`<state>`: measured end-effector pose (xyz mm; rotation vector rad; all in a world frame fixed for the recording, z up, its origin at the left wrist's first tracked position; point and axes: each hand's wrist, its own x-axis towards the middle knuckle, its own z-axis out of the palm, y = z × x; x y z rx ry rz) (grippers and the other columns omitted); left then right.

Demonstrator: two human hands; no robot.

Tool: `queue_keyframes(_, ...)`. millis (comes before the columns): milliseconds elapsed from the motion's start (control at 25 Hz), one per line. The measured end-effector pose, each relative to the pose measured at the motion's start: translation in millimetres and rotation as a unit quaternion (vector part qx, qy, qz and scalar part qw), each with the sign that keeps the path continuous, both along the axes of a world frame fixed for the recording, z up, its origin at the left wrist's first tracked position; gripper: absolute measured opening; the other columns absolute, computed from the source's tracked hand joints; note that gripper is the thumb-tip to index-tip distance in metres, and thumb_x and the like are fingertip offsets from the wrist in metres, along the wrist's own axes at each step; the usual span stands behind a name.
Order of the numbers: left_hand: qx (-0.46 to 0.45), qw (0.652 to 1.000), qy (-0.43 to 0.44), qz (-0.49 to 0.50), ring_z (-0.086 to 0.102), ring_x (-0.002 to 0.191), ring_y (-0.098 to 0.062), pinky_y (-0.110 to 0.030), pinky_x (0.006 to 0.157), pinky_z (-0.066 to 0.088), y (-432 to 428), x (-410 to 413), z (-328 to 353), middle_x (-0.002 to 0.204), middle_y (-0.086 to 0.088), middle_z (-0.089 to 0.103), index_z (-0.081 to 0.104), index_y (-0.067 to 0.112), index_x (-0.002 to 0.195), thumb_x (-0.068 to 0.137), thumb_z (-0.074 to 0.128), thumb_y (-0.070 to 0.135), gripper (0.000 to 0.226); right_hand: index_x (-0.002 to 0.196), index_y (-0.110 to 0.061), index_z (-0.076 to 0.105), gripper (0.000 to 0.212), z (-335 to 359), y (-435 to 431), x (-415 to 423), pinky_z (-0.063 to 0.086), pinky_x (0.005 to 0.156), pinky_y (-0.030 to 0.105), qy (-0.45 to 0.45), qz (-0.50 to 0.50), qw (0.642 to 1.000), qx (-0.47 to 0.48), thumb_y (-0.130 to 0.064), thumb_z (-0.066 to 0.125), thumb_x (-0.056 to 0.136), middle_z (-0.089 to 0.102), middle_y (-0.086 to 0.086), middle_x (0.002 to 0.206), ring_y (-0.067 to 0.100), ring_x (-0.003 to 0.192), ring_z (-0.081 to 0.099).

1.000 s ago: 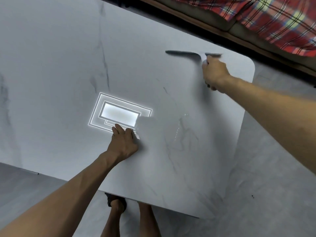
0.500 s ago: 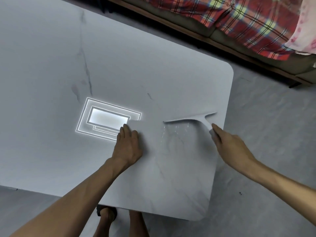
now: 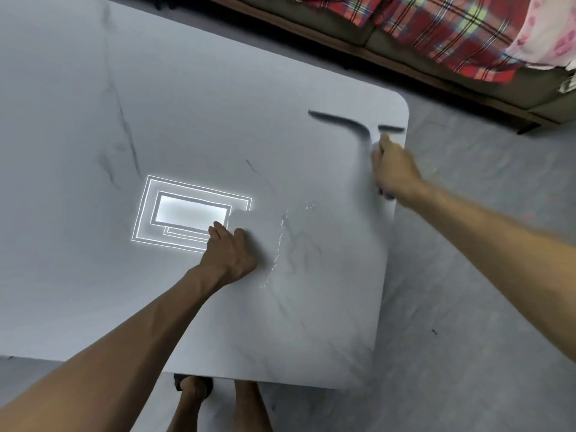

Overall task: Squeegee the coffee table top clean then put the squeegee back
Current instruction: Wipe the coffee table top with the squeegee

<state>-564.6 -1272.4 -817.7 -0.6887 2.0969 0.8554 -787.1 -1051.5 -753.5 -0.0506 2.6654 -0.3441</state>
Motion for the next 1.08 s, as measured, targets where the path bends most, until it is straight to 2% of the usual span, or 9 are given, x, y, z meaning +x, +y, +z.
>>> queue_keyframes(120,-0.007,1.000,-0.007,-0.005,0.015,0.139,-0.054,-0.053,0.114,0.023,-1,5,5,0.148,-0.037,0.017,0.038,-0.006,0.134,0.080,0.041,0.028,0.064,0.150,-0.017,0.025,0.048,16,25,87,0.053,0.073,0.039,-0.049,0.039,0.998,0.006,-0.026,0.030,0.104,0.066,0.020,0.108,0.038,0.084,0.064)
queue_keyframes(200,0.004,0.999,-0.051,-0.014,0.008,0.138,-0.060,-0.052,0.117,0.019,-1,7,2,0.142,-0.043,0.022,0.040,-0.006,0.125,0.069,0.028,0.030,0.067,0.154,-0.023,0.014,0.053,34,39,124,0.046,0.085,0.029,-0.123,0.043,0.991,0.022,-0.022,0.031,0.104,0.061,0.011,0.128,0.029,0.100,0.063)
queue_keyframes(280,-0.004,0.998,-0.047,-0.031,0.000,0.143,-0.056,-0.049,0.120,0.014,-2,6,7,0.146,-0.046,0.011,0.040,-0.005,0.124,0.077,0.037,0.024,0.056,0.155,-0.022,0.011,0.055,49,47,129,0.041,0.087,0.023,-0.156,0.050,0.985,0.051,-0.015,0.031,0.104,0.052,0.004,0.140,0.025,0.109,0.060)
queue_keyframes(360,-0.013,0.999,-0.016,-0.046,0.001,0.143,-0.055,-0.047,0.120,0.015,-2,7,9,0.148,-0.046,0.006,0.041,-0.004,0.124,0.080,0.045,0.016,0.048,0.149,-0.012,0.025,0.046,44,52,98,0.043,0.081,0.032,-0.082,0.071,0.993,0.056,-0.017,0.032,0.104,0.060,0.021,0.126,0.036,0.102,0.063)
queue_keyframes(480,-0.014,0.999,0.002,-0.044,0.013,0.135,-0.060,-0.048,0.117,0.020,-1,12,-1,0.142,-0.046,0.019,0.042,-0.004,0.117,0.075,0.027,0.028,0.055,0.126,-0.006,0.038,0.029,24,42,22,0.044,0.066,0.038,0.020,0.034,0.998,0.054,-0.020,0.030,0.102,0.062,0.033,0.096,0.047,0.082,0.063)
queue_keyframes(640,-0.025,0.998,0.015,-0.064,-0.003,0.145,-0.053,-0.047,0.120,0.014,3,14,-3,0.150,-0.044,-0.002,0.040,-0.002,0.126,0.079,0.045,0.011,0.049,0.139,-0.013,0.034,0.039,1,24,-25,0.046,0.041,0.031,-0.008,-0.094,0.994,0.058,-0.016,0.029,0.100,0.060,0.028,0.101,0.035,0.066,0.060)
queue_keyframes(800,-0.040,0.994,0.029,-0.094,-0.004,0.145,-0.052,-0.047,0.121,0.012,3,19,-10,0.151,-0.043,-0.004,0.039,-0.001,0.128,0.082,0.050,0.014,0.049,0.148,-0.007,0.020,0.052,-6,23,49,0.052,0.071,0.042,0.002,-0.061,0.996,0.071,-0.010,0.034,0.099,0.059,0.030,0.110,0.040,0.089,0.063)
queue_keyframes(920,-0.051,0.993,0.028,-0.103,-0.003,0.146,-0.051,-0.047,0.120,0.014,2,21,-13,0.152,-0.042,-0.004,0.039,-0.002,0.127,0.084,0.052,0.016,0.048,0.144,-0.003,0.026,0.045,2,31,129,0.042,0.073,0.035,-0.018,-0.046,0.998,0.050,-0.009,0.032,0.100,0.061,0.027,0.107,0.029,0.082,0.054)
queue_keyframes(1080,-0.047,0.993,0.062,-0.086,0.011,0.146,-0.043,-0.044,0.115,0.025,-2,30,-14,0.155,-0.035,0.006,0.045,-0.003,0.121,0.083,0.051,0.012,0.041,0.150,-0.015,0.023,0.049,9,39,184,0.054,0.079,0.044,-0.060,-0.100,0.993,0.022,-0.022,0.031,0.103,0.062,0.020,0.109,0.036,0.092,0.062)
